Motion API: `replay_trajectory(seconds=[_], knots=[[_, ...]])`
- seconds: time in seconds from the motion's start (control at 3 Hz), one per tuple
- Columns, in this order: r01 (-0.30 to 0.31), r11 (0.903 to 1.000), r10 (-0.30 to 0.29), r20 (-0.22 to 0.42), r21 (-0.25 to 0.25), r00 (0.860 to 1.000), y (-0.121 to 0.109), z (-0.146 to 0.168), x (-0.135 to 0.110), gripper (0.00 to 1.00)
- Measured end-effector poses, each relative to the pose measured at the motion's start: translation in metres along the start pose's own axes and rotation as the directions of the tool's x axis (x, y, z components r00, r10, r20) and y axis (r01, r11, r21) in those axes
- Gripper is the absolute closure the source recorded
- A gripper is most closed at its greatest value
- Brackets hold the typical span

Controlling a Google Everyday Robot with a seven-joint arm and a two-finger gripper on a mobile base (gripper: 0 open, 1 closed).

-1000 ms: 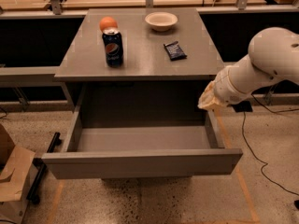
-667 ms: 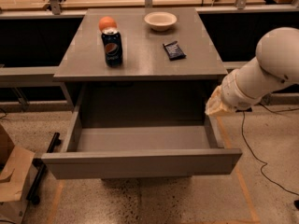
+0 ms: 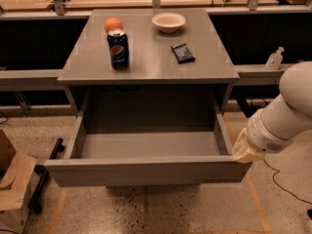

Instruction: Close top drawer

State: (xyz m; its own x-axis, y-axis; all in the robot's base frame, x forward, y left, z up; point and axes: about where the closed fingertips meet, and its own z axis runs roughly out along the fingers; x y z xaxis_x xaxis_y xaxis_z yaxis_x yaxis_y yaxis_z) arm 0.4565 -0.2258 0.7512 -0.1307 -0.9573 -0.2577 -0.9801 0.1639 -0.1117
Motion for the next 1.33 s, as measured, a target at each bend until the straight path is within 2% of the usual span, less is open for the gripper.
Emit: replay_trajectory(seconds=[0.33, 0.67, 1.0, 1.33], knots=[[-0.057, 0.9883, 0.052, -0.038, -0.141, 0.998, 0.039, 0.032, 0.022, 1.0], [-0.099, 0.9632, 0.084, -0.071, -0.25, 0.994, 0.057, 0.069, 0.035, 1.0], [-0.062, 0.9644, 0.044, -0.075, -0.257, 0.996, 0.032, 0.094, 0.024, 1.0], [-0.064, 0.9642, 0.046, -0.074, -0.257, 0.996, 0.032, 0.094, 0.024, 1.0]])
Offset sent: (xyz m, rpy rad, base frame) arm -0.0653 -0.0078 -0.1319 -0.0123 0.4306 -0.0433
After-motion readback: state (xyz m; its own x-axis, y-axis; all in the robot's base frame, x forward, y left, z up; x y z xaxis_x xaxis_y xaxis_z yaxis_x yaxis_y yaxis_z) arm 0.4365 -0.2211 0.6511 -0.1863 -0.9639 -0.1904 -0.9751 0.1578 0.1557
